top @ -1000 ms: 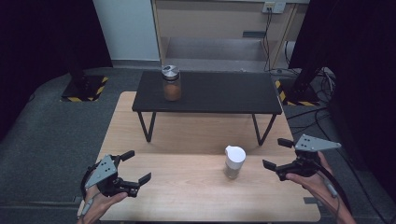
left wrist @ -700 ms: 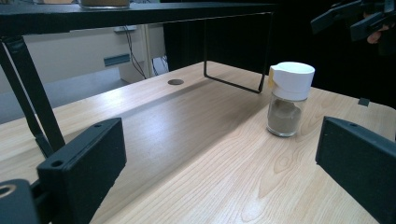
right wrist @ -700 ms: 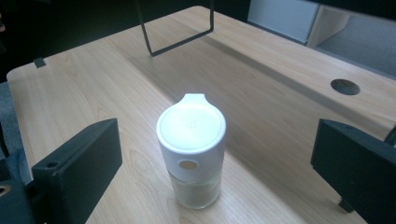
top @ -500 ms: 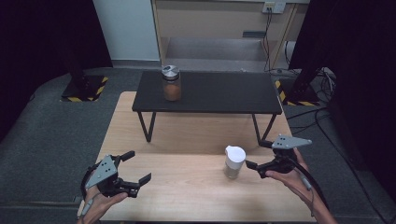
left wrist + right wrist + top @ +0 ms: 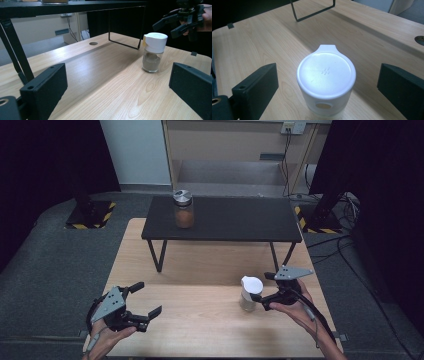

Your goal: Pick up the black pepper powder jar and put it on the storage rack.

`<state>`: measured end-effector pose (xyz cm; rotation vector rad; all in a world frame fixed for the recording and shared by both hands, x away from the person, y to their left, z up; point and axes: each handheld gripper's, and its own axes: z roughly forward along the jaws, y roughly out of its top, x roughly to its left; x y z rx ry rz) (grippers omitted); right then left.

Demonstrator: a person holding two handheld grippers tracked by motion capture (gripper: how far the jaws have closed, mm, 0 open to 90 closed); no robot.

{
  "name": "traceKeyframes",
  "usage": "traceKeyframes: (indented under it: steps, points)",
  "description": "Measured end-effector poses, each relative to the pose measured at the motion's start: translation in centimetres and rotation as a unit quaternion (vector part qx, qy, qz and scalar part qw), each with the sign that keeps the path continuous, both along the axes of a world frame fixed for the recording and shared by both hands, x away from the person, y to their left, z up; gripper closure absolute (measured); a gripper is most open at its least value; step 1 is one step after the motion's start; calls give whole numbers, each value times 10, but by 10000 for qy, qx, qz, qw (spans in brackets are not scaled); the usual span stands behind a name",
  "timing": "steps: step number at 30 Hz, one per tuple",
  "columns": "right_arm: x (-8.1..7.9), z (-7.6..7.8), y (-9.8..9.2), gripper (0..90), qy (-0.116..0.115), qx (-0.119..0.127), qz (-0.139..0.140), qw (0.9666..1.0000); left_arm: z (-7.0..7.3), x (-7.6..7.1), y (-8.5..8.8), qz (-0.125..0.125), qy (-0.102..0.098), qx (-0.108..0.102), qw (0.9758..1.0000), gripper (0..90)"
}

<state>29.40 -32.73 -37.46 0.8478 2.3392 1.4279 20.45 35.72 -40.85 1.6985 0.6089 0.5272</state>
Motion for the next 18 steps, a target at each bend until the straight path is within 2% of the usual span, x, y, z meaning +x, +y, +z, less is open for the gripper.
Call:
traceKeyframes:
  steps: [8,18]
  points:
    - [9,-9,12,73,67,-85,48,9999,0,0,0,5,-7,-5,10000,6]
    - [13,-19,19,195,26,-145,76,9999,0,-1,1,13,-8,-3,10000,6]
